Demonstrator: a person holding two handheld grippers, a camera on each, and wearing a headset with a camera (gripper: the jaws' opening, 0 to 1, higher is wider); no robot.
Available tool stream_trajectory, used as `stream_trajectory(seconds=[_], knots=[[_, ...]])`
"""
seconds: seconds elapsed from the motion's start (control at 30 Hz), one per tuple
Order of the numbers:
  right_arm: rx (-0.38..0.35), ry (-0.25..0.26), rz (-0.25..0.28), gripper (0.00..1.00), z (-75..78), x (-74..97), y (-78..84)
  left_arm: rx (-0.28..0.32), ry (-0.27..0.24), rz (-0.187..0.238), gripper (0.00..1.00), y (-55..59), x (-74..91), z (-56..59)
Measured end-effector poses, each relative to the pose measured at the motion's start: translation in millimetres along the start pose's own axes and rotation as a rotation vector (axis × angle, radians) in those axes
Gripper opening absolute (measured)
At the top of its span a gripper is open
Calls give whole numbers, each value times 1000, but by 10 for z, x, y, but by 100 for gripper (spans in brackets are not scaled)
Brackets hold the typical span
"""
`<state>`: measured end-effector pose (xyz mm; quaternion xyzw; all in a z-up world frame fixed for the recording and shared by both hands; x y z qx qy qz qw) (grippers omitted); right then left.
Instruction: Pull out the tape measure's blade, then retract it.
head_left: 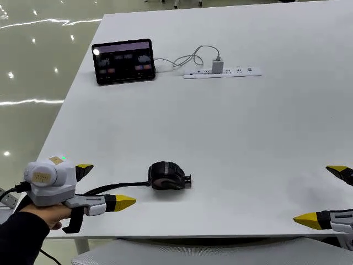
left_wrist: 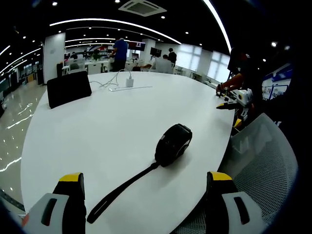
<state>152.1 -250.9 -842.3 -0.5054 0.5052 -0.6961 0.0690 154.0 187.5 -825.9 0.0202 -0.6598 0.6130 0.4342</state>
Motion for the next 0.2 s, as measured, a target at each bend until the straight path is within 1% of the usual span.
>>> stream_trajectory(seconds=[0.17,0.2], knots=[[4,2,-7,100,15,12,19,-18,3,7,100,-32,1,36],[5,2,-8,100,14,15,20,-14,13,5,100,-32,-1,52]])
Point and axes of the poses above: the centre of the closed fingertips' face, and the gripper's own axes: x roughly backward along the fingers, z roughly to its right, y roughly out of its underside, the point moved 1 cm from there along x, roughly backward along the fingers, and after that the axes turned 2 degrees about -x, right-handed, at the moved point
